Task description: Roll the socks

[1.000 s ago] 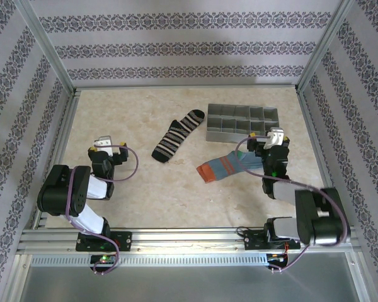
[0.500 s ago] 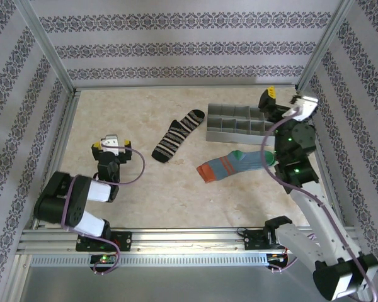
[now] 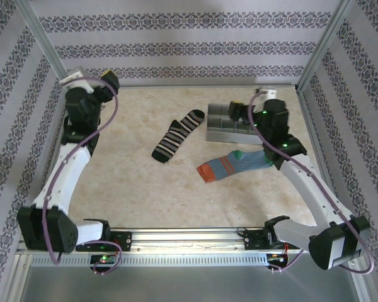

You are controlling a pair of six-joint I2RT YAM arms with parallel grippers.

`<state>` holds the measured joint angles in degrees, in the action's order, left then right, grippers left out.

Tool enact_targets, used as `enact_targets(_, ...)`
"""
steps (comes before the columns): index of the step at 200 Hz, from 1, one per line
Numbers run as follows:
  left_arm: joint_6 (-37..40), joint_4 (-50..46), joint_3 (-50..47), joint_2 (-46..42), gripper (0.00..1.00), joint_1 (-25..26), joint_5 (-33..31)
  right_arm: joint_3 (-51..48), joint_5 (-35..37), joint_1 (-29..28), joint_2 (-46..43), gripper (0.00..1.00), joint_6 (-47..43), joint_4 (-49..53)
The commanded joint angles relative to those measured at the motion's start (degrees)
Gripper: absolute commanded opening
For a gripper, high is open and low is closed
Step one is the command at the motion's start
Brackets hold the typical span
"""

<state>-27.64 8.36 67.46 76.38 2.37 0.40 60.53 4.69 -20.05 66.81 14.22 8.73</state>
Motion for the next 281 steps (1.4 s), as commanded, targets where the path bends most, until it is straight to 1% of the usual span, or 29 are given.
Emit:
enact_targets(1, -5.25, -21.75, 4.31, 11.58, 0.82, 5.38, 14.81, 5.52, 4.51, -7.88, 3.93, 0.83, -3.93, 11.94)
enact_targets(13, -4.01, -25.84, 7.36, 16.7, 0.67, 8.98, 14.95, 4.94, 4.61, -10.82, 4.92, 0.77, -4.25, 13.61)
enact_targets(24, -4.56, -27.76, 9.6, 20.91, 0.51, 11.21, 16.02, 2.54, 5.15, -13.29, 4.28, 0.67, -4.48, 12.17)
enact_targets(38, -5.14, -29.36, 12.38, 25.92, 0.32, 13.47, 17.08, 0.6, 3.72, -14.14, 3.81, 0.61, -3.41, 11.15)
enact_targets(45, -5.15, -30.34, 13.9, 28.45, 0.28, 14.35, 17.61, 0.26, 2.87, -14.22, 4.09, 0.6, -2.7, 11.3)
enact_targets(63, -6.37, -33.51, 16.91, 33.92, 0.26, 15.58, 16.89, 0.07, 0.33, -14.26, 5.11, 0.57, -2.37, 11.78)
enact_targets(83, -8.48, -32.24, 16.75, 37.74, 0.25, 15.72, 17.74, -0.07, -1.29, -14.39, 5.83, 0.55, -1.71, 11.89)
enact_targets(96, -9.29, -32.0, 16.49, 39.2, 0.24, 15.73, 17.6, -0.31, -2.79, -14.39, 6.27, 0.53, -1.06, 11.83)
enact_targets(107, -10.24, -32.84, 15.77, 39.85, 0.21, 15.64, 15.99, -0.49, -4.16, -14.49, 6.65, 0.53, -0.77, 11.92)
enact_targets(126, -12.59, -31.54, 11.67, 39.08, 0.21, 15.54, 14.95, -0.86, -5.29, -14.69, 7.32, 0.55, -1.39, 12.32)
enact_targets(161, -21.61, -24.04, -1.96, 32.83, 0.17, 15.73, 16.01, -2.19, -6.01, -15.8, 7.46, 0.62, -6.72, 12.54)
enact_targets(168, -23.64, -21.86, -4.91, 31.39, 0.17, 15.89, 16.65, -2.47, -6.01, -16.34, 7.55, 0.65, -8.72, 12.46)
enact_targets(196, -31.97, -17.97, -14.58, 25.25, 0.14, 17.73, 17.37, -4.12, -6.16, -19.27, 8.65, 0.72, -17.59, 11.47)
enact_targets(207, -36.01, -16.71, -18.18, 22.15, 0.13, 18.4, 17.31, -5.6, -8.03, -20.44, 8.87, 0.73, -21.92, 10.04)
enact_targets(226, -44.22, -9.64, -24.97, 17.09, 0.13, 19.73, 18.26, -9.26, -13.56, -22.5, 8.53, 0.75, -29.8, 6.02)
enact_targets(237, -47.06, -7.66, -26.81, 14.62, 0.13, 19.95, 18.87, -11.79, -17.15, -23.41, 8.43, 0.76, -33.78, 2.73)
enact_targets(246, -48.3, -7.93, -27.19, 12.53, 0.13, 20.08, 18.93, -13.51, -19.68, -24.16, 8.58, 0.76, -36.47, 0.41)
enact_targets(255, -48.71, -9.81, -26.76, 9.85, 0.15, 20.02, 18.32, -14.66, -21.26, -25.03, 9.35, 0.76, -38.48, -1.51)
enact_targets(262, -48.17, -12.42, -26.14, 7.59, 0.21, 19.71, 17.46, -14.91, -22.02, -25.86, 10.37, 0.75, -40.25, -1.9)
enact_targets(274, -46.58, -17.72, -24.6, 4.03, 0.32, 18.4, 16.71, -14.86, -19.97, -28.17, 12.46, 0.73, -43.14, -2.73)
enact_targets(281, -45.66, -20.42, -23.96, 2.3, 0.36, 16.99, 17.15, -14.74, -18.5, -29.64, 13.86, 0.73, -45.13, -3.3)
